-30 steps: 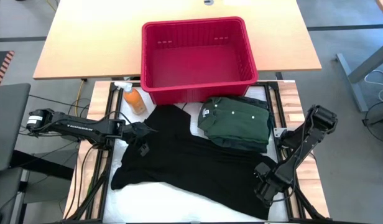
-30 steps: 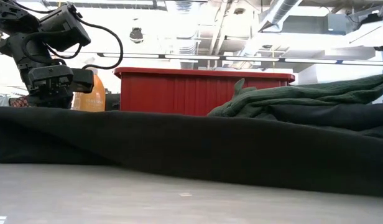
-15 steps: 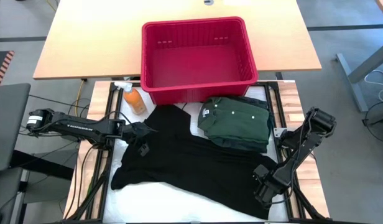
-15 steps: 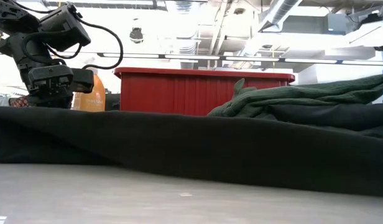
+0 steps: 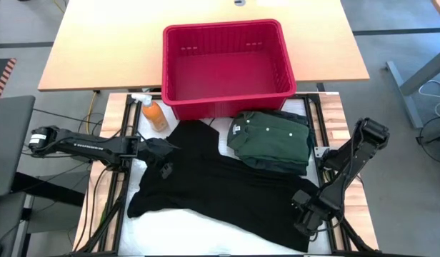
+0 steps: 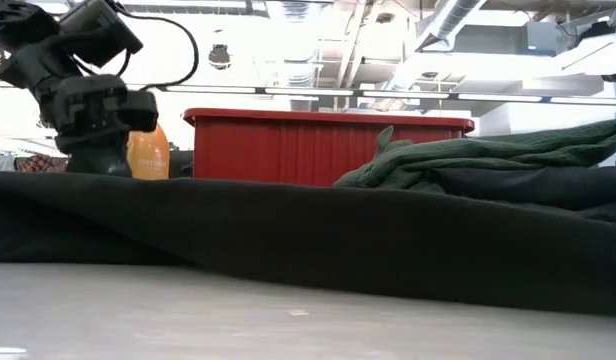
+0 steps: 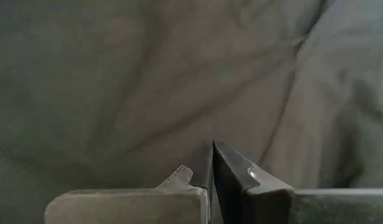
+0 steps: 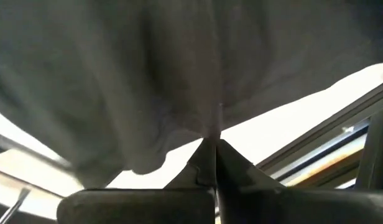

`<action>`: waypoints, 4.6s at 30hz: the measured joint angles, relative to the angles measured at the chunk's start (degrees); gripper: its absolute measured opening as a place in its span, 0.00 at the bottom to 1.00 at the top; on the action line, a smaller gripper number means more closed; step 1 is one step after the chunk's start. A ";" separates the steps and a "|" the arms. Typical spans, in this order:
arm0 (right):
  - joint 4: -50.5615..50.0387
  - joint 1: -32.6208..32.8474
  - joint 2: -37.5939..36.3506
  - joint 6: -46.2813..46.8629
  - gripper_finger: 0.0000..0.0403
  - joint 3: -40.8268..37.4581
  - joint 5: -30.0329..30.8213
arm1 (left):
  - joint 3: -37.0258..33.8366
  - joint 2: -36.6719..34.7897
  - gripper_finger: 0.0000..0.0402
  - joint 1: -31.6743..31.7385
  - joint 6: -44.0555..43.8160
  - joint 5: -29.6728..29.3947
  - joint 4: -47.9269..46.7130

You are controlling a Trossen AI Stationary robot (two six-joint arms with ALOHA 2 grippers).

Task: Fold laundry
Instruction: Fold the black shirt

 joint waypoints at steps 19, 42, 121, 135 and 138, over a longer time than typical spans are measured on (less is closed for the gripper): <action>-1.65 -0.44 -3.30 -0.13 0.04 0.46 0.26 | 2.69 4.64 0.32 1.00 22.96 -9.93 17.49; -0.20 -0.42 -3.30 -0.16 0.04 0.46 0.97 | 40.08 44.63 0.53 6.62 55.20 1.78 -10.55; 6.32 1.07 -3.28 -2.05 0.05 0.40 6.21 | 47.71 49.09 0.56 10.89 16.35 0.95 -22.35; 6.97 1.09 -3.28 -1.63 0.05 0.42 6.23 | 47.69 49.09 0.53 7.55 8.52 -7.33 -23.19; 6.87 1.07 -3.28 -1.68 0.05 0.42 6.23 | 47.69 49.09 0.52 6.63 7.08 -8.28 -23.42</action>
